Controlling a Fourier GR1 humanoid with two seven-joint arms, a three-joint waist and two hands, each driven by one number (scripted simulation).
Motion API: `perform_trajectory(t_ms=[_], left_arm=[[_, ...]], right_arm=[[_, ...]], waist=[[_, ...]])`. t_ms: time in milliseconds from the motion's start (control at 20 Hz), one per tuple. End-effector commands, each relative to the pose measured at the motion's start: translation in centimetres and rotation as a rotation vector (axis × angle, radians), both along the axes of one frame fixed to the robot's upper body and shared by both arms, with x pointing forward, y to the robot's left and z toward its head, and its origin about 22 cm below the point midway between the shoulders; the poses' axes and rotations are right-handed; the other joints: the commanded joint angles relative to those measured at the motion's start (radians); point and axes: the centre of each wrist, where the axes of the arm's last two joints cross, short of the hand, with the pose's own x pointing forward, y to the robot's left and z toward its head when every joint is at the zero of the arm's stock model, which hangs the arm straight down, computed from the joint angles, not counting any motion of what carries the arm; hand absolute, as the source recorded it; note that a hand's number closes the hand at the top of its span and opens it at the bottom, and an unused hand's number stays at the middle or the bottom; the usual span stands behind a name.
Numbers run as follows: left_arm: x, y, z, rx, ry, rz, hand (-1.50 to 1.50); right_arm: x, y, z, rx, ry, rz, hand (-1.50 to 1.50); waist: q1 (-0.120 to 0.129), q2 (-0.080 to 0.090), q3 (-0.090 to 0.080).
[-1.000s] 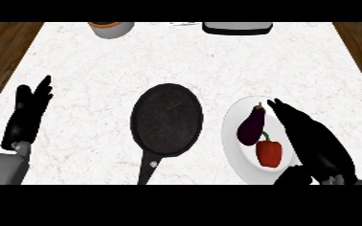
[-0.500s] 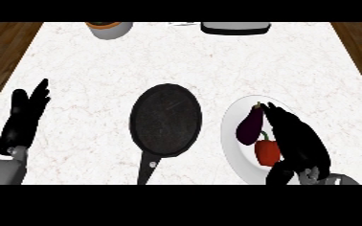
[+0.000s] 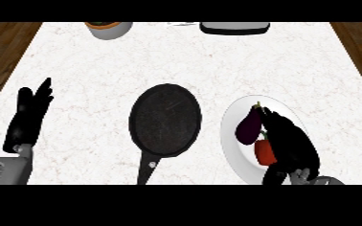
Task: Pick the bell pepper from the plate and place it in the pan
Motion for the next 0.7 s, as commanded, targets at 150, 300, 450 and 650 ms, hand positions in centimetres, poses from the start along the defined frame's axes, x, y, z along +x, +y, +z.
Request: perform_trajectory(t_ms=[150,300,450,650], left_arm=[[-0.3,1.5,0.1,-0.008,-0.003,-0.004,0.00],[-1.9,0.9,0.4,0.006,0.008,-0.001,0.00],[-1.4,2.1,-0.6,-0.006,0.005,0.006,0.00],[-0.6,0.6,-0.6,-0.005,0.013,-0.013,0.00]], right_arm=[[1.5,0.6,-0.5,-0.006,-0.001,0.003,-1.50],[1.0,-0.1,-1.8,-0.004,0.014,-0.016,-1.50],[0.8,0.8,-2.4,-0.002,0.028,-0.019,-1.50],[1.4,-1.7,-3.3,-0.019,0.041,-0.044,-1.50]], waist=[[0.001,0.000,0.000],[0.003,-0.001,0.000],[0.001,0.000,0.000],[0.000,0.000,0.000]])
